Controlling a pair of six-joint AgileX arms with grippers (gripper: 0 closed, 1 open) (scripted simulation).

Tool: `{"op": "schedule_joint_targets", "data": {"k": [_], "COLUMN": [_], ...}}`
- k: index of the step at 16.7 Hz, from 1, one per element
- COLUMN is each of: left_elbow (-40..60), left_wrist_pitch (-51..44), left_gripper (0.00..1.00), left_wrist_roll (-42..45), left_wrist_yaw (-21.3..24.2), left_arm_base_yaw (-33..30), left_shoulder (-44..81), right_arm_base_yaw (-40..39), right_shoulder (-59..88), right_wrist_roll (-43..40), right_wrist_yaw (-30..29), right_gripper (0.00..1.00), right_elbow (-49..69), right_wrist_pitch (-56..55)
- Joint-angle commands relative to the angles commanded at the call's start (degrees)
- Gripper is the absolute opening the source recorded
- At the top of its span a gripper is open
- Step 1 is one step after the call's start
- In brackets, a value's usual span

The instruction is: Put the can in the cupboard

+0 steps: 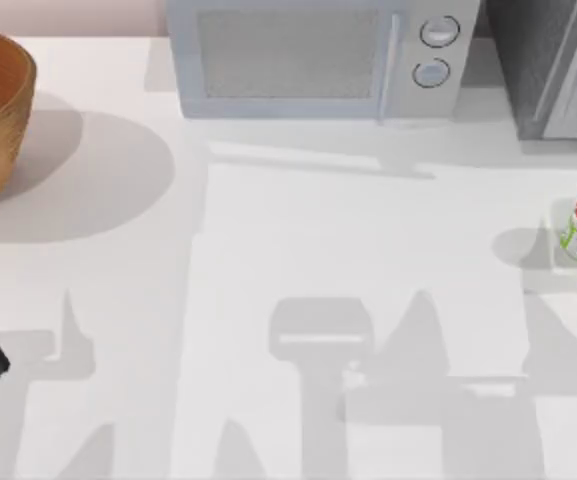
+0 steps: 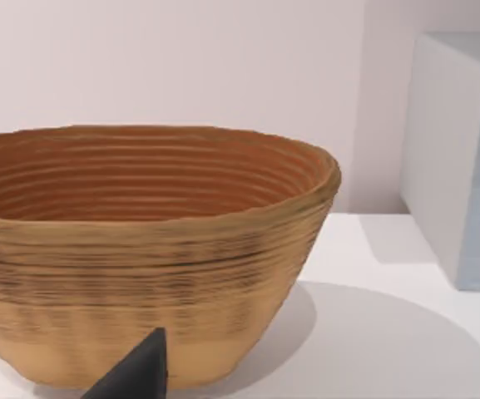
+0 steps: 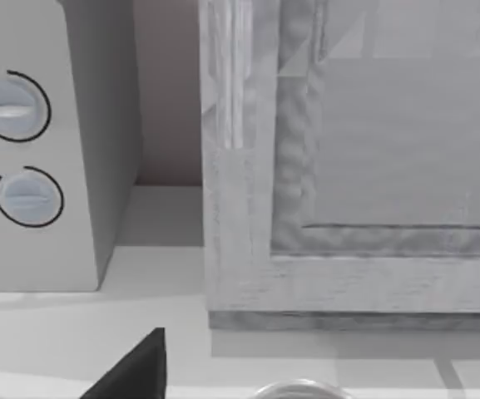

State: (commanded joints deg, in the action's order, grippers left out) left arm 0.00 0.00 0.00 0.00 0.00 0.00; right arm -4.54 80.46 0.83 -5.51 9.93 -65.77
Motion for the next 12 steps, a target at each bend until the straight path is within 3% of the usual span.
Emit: {"op": "schedule_joint_targets", "data": {"k": [7, 12], "left_elbow": [0.00, 0.00], "left_wrist_pitch": [0.00, 0.00], "left_gripper": [1.00, 1.00], "left_wrist_roll": [0.00, 0.00], "left_wrist_yaw": [0.00, 0.00], "left_arm_base_yaw": [0.00, 0.00], "left_shoulder": [0.00, 0.00], "right_arm_base_yaw": [-1.67, -2.22], "right_shoulder": [32.09, 43.58], "right_wrist_roll": [0.85, 1.30], "right_wrist_yaw": [-2.20, -2.98], "right_gripper": [1.00, 1.00], "right_elbow": [3.05, 3.90], "right_wrist_pitch": [-24.77, -33.24]}}
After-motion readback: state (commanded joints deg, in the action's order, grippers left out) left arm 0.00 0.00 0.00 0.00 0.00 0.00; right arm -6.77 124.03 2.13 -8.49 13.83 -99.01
